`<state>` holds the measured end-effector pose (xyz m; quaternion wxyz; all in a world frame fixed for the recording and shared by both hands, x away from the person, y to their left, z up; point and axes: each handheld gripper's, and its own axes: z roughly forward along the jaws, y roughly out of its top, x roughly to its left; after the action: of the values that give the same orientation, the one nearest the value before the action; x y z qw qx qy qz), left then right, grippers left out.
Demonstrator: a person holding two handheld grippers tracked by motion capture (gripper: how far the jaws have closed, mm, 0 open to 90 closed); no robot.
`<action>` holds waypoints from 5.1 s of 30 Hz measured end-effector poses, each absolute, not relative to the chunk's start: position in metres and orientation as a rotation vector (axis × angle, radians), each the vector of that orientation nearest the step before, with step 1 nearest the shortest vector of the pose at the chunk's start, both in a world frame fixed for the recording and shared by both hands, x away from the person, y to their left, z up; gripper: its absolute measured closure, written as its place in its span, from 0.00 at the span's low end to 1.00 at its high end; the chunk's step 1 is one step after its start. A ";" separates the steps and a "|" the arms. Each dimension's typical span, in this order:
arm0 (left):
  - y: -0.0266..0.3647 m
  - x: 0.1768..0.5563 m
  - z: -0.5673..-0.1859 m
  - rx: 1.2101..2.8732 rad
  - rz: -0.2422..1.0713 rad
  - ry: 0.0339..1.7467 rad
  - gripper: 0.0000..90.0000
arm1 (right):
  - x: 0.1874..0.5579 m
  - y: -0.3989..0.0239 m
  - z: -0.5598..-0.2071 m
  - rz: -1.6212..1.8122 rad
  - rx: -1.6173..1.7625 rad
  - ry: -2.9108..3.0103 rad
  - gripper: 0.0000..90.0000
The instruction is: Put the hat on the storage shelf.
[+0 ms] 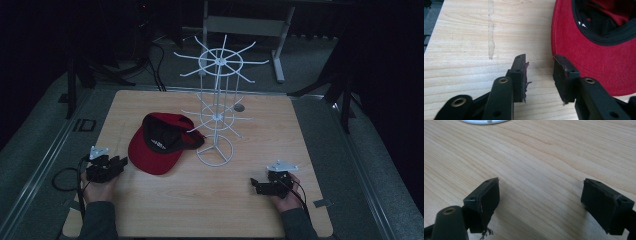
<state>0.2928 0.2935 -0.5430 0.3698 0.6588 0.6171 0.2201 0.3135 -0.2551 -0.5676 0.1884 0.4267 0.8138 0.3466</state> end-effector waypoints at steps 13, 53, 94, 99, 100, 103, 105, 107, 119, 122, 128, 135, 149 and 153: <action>0.294 0.292 -0.539 1.728 0.552 1.552 0.68 | 0.313 -0.255 -0.568 0.975 1.200 2.289 0.17; 0.249 0.308 -0.516 2.026 0.271 1.288 0.84 | 0.313 -0.255 -0.568 0.975 1.198 2.289 0.17; 0.220 0.332 -0.530 2.029 0.032 1.192 0.95 | 0.313 -0.255 -0.567 0.973 1.199 2.290 0.17; 0.229 0.328 -0.529 1.989 0.077 1.229 0.96 | 0.314 -0.255 -0.568 0.975 1.198 2.289 0.17; 0.231 0.327 -0.528 1.984 0.092 1.236 0.96 | 0.314 -0.255 -0.568 0.975 1.199 2.289 0.17; 0.236 0.325 -0.526 1.960 0.116 1.258 0.96 | 0.314 -0.255 -0.568 0.974 1.198 2.289 0.17; 0.240 0.324 -0.524 1.938 0.125 1.266 0.96 | 0.314 -0.255 -0.568 0.974 1.197 2.290 0.17; 0.243 0.323 -0.520 1.924 0.146 1.271 0.96 | 0.314 -0.255 -0.568 0.974 1.197 2.290 0.17; 0.261 0.319 -0.492 1.816 0.265 1.311 0.96 | 0.314 -0.255 -0.568 0.975 1.198 2.289 0.17; 0.265 0.318 -0.486 1.790 0.297 1.319 0.96 | 0.313 -0.255 -0.568 0.975 1.199 2.289 0.17; 0.269 0.315 -0.474 1.756 0.350 1.314 0.96 | 0.313 -0.255 -0.568 0.975 1.200 2.289 0.17; 0.269 0.314 -0.464 1.737 0.394 1.317 0.96 | 0.313 -0.255 -0.567 0.975 1.201 2.289 0.17; 0.265 0.311 -0.447 1.699 0.476 1.303 0.96 | 0.313 -0.255 -0.567 0.974 1.200 2.289 0.17; 0.264 0.311 -0.444 1.687 0.485 1.300 0.96 | 0.314 -0.255 -0.567 0.975 1.201 2.289 0.17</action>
<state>0.3109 0.2644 -0.4441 0.4605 0.6856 0.5283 0.1969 0.3135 -0.2551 -0.5675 0.1887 0.4269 0.8137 0.3465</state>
